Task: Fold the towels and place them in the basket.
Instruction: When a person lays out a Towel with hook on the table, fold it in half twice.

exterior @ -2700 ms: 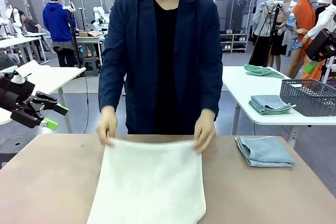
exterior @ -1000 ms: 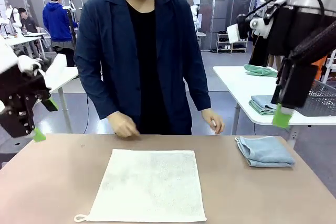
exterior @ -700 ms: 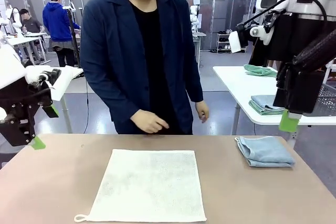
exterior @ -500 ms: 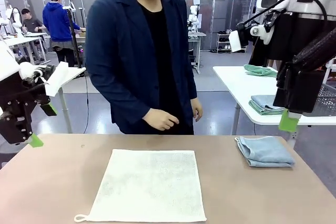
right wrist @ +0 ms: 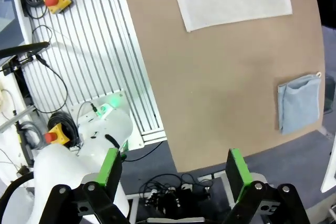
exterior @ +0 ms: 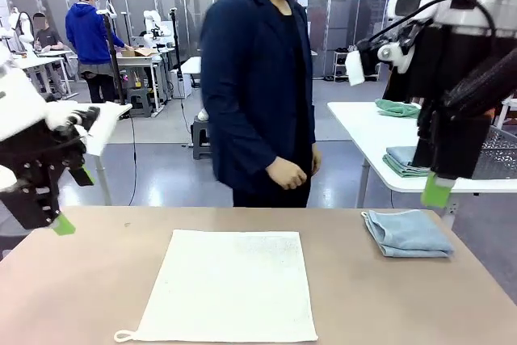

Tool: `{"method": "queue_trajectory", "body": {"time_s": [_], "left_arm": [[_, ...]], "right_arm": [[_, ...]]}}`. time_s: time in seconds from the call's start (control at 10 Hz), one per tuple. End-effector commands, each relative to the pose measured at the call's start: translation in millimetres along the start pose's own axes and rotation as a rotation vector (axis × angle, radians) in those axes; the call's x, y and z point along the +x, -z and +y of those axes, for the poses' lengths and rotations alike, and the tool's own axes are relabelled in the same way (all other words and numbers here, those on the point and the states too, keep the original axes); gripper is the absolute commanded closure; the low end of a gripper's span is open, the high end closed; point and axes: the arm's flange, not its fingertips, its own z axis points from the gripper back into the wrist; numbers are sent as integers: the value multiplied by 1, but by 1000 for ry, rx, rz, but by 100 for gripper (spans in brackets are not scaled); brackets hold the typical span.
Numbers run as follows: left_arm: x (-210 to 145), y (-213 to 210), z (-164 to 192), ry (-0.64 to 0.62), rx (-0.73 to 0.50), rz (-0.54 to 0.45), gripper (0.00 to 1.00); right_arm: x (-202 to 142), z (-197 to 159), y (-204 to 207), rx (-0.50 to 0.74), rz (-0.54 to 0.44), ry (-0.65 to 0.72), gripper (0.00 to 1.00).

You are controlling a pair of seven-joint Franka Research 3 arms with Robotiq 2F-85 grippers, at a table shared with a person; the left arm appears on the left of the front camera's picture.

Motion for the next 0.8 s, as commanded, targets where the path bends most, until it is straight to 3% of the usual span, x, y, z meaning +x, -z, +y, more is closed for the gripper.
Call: {"method": "queue_trajectory", "body": {"time_s": [0.0, 0.3, 0.7], "left_arm": [[28, 11, 3, -40, -43, 85, 0], [41, 63, 6, -85, -74, 167, 0], [42, 154, -10, -45, -204, 142, 0]], "right_arm": [[18, -5, 46, 9, -15, -110, 0], [49, -10, 136, 26, -32, -196, 0], [100, -18, 241, 96, 32, -255, 0]]}}
